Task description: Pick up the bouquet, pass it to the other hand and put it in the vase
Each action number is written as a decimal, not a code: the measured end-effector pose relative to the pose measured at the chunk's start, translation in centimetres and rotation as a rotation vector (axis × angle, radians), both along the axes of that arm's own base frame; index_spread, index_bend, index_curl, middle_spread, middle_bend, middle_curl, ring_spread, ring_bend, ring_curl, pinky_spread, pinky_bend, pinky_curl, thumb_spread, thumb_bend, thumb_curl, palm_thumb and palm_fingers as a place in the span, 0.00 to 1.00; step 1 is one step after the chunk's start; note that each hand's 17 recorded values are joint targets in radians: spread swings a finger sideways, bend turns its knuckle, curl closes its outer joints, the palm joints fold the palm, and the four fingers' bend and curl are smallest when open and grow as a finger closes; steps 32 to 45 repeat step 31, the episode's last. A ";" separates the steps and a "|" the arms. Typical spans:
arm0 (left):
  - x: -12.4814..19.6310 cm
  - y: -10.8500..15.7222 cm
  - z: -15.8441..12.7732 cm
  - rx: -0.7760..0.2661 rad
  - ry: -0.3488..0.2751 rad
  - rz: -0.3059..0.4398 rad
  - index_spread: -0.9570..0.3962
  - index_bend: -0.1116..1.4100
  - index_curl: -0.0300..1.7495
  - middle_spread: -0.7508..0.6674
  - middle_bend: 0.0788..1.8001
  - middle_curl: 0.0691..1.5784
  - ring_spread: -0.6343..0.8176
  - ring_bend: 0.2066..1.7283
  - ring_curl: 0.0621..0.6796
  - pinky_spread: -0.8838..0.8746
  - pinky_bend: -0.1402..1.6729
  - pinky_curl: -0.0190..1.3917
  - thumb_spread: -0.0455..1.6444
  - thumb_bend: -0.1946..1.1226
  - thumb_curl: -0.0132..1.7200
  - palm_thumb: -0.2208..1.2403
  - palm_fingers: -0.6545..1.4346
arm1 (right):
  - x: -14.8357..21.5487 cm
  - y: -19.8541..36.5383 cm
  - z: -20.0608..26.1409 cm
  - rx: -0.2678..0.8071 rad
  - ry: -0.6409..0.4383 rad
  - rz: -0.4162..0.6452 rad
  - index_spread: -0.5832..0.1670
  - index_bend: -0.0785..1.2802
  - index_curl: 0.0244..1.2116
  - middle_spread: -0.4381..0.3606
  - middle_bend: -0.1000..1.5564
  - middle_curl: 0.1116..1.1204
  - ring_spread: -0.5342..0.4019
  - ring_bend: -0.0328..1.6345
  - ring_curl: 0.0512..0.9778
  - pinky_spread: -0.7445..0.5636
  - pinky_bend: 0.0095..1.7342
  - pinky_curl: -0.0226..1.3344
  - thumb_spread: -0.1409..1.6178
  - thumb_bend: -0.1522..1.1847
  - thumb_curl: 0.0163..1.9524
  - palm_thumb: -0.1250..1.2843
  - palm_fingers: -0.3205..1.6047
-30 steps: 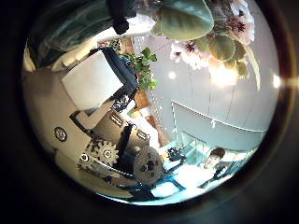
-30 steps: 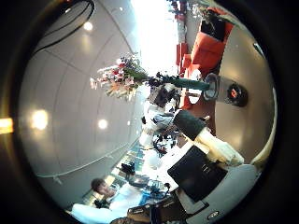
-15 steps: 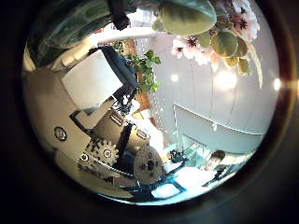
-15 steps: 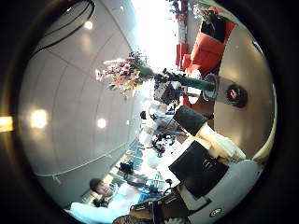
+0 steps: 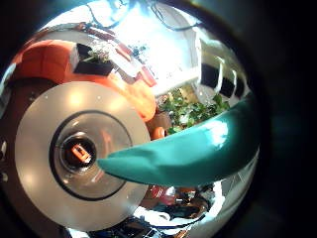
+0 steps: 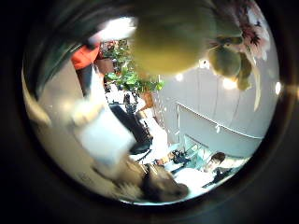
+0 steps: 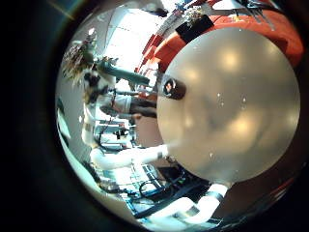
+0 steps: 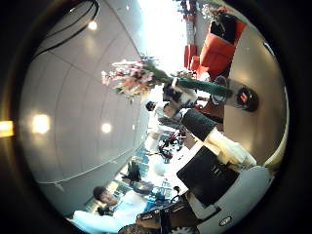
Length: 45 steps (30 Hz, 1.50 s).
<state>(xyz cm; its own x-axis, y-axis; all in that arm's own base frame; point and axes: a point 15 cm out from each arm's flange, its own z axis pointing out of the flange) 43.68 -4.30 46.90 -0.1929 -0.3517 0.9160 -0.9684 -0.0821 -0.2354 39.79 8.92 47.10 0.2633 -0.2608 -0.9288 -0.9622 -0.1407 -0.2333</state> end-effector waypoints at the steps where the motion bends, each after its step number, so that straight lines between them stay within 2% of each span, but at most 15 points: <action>1: 0.0 0.0 -0.3 -0.003 0.001 -0.006 0.45 0.07 0.64 0.63 0.13 0.41 0.63 0.41 0.36 0.63 0.28 0.45 0.56 0.08 0.31 0.41 0.13 | -0.1 0.0 0.0 0.000 -0.002 0.001 0.35 0.19 0.27 0.52 0.21 0.24 0.61 0.37 0.14 0.91 0.33 0.21 0.61 0.09 0.24 0.60 0.33; 3: 0.2 0.2 -0.2 -0.016 -0.011 0.000 0.55 0.06 0.58 0.74 0.09 0.36 0.71 0.37 0.31 0.71 0.26 0.41 0.56 0.09 0.29 0.35 0.13 | -0.3 0.1 -0.4 0.005 0.009 0.001 0.36 0.19 0.27 0.52 0.21 0.24 0.61 0.37 0.14 0.91 0.33 0.21 0.61 0.09 0.24 0.60 0.33; 6: 0.1 2.0 -0.4 -0.025 -0.012 0.044 0.67 0.07 0.48 0.85 0.06 0.31 0.79 0.32 0.25 0.78 0.24 0.37 0.54 0.10 0.26 0.30 0.16 | -0.7 0.3 -0.6 0.010 0.013 0.004 0.35 0.19 0.27 0.52 0.21 0.24 0.61 0.37 0.14 0.91 0.33 0.20 0.61 0.09 0.24 0.60 0.33; 9: -0.9 3.2 -0.5 -0.012 0.004 0.070 0.75 0.08 0.40 0.91 0.05 0.27 0.84 0.29 0.22 0.82 0.22 0.34 0.53 0.11 0.25 0.28 0.17 | -1.1 0.4 -0.4 0.013 0.003 0.020 0.35 0.19 0.27 0.52 0.21 0.24 0.61 0.36 0.14 0.91 0.33 0.20 0.61 0.09 0.24 0.60 0.34; 13: -2.3 4.4 -0.1 -0.013 0.012 0.093 0.81 0.10 0.31 0.95 0.04 0.23 0.88 0.25 0.19 0.85 0.21 0.31 0.52 0.12 0.23 0.27 0.19 | -1.4 0.4 -0.2 0.014 -0.006 0.027 0.35 0.19 0.27 0.52 0.20 0.24 0.61 0.36 0.14 0.91 0.32 0.19 0.61 0.09 0.24 0.60 0.34; 18: -5.2 3.5 1.5 -0.023 -0.010 0.133 0.83 0.12 0.23 0.96 0.04 0.18 0.90 0.22 0.17 0.85 0.19 0.29 0.51 0.12 0.22 0.27 0.21 | -1.4 0.1 -0.4 0.017 -0.029 0.033 0.34 0.19 0.27 0.51 0.20 0.24 0.61 0.36 0.14 0.92 0.32 0.18 0.61 0.09 0.24 0.60 0.35; 23: -8.7 2.0 4.3 0.012 -0.039 0.163 0.84 0.15 0.19 0.96 0.05 0.15 0.90 0.20 0.17 0.85 0.18 0.27 0.52 0.12 0.21 0.28 0.24 | -2.3 -0.7 -2.0 -0.063 -0.029 0.060 0.34 0.19 0.27 0.52 0.20 0.24 0.62 0.35 0.14 0.92 0.32 0.18 0.61 0.10 0.24 0.60 0.35; 26: -10.7 1.0 3.9 0.051 0.011 0.166 0.84 0.15 0.18 0.96 0.05 0.14 0.90 0.19 0.16 0.85 0.18 0.26 0.52 0.12 0.21 0.28 0.25 | -3.0 -1.3 -2.8 -0.129 -0.015 0.073 0.34 0.19 0.27 0.52 0.20 0.24 0.63 0.34 0.14 0.92 0.31 0.18 0.61 0.10 0.24 0.61 0.34; 30: -12.5 0.3 2.4 0.097 0.099 0.127 0.85 0.16 0.16 0.95 0.05 0.13 0.90 0.18 0.17 0.84 0.18 0.25 0.52 0.12 0.21 0.29 0.25 | -3.6 -2.6 -4.1 -0.206 0.015 0.073 0.35 0.19 0.27 0.53 0.21 0.25 0.64 0.34 0.14 0.91 0.30 0.17 0.61 0.11 0.25 0.64 0.35; 31: -12.7 0.1 2.2 0.100 0.114 0.116 0.85 0.16 0.16 0.95 0.05 0.13 0.91 0.18 0.17 0.84 0.18 0.25 0.52 0.12 0.21 0.29 0.26 | -3.7 -2.7 -4.2 -0.205 0.023 0.070 0.35 0.19 0.27 0.54 0.21 0.25 0.63 0.34 0.14 0.90 0.29 0.16 0.61 0.11 0.25 0.66 0.36; 45: -12.7 0.1 2.2 0.100 0.114 0.116 0.85 0.16 0.16 0.95 0.05 0.13 0.91 0.18 0.17 0.84 0.18 0.25 0.52 0.12 0.21 0.29 0.26 | -3.7 -2.7 -4.2 -0.205 0.023 0.070 0.35 0.19 0.27 0.54 0.21 0.25 0.63 0.34 0.14 0.90 0.29 0.16 0.61 0.11 0.25 0.66 0.36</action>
